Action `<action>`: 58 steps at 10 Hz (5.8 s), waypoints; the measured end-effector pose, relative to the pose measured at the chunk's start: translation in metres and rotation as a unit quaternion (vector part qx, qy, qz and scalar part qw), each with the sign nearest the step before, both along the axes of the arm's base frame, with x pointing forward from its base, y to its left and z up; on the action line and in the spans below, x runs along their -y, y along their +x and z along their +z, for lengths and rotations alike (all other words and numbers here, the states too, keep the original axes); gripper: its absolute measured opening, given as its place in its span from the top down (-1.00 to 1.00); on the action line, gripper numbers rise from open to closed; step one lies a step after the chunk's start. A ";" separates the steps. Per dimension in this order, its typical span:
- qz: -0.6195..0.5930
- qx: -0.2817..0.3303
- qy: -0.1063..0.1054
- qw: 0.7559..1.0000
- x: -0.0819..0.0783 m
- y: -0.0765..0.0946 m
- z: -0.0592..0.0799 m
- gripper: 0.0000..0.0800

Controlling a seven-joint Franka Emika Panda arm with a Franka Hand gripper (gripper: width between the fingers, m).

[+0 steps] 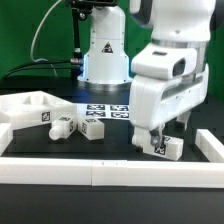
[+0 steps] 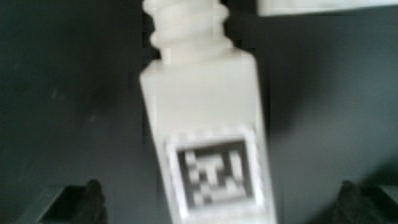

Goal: Assemble one leg

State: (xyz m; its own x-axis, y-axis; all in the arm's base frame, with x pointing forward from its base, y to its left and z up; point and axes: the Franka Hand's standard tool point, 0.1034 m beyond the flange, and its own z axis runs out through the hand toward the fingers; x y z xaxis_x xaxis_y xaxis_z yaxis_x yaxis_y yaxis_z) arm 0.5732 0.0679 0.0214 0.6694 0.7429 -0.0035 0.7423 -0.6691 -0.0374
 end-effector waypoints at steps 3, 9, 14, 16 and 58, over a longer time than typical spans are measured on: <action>-0.004 0.002 0.003 1.000 0.004 -0.002 -0.013 -0.62; -0.005 -0.002 -0.003 1.000 0.006 0.005 0.014 0.34; -0.124 0.017 -0.016 0.992 -0.024 -0.062 0.091 0.34; -0.129 0.008 -0.018 0.991 -0.028 -0.067 0.083 0.34; -0.608 -0.060 -0.006 0.792 0.011 -0.076 0.005 -0.62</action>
Offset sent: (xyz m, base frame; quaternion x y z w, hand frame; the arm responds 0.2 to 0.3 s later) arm 0.0000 0.0000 0.0000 0.0000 0.0000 0.0000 1.0000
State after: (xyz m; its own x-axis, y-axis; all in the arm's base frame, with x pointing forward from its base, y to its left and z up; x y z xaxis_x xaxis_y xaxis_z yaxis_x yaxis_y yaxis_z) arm 0.4973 0.0565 0.0267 0.8839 -0.4510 -0.1239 -0.4592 -0.8871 -0.0467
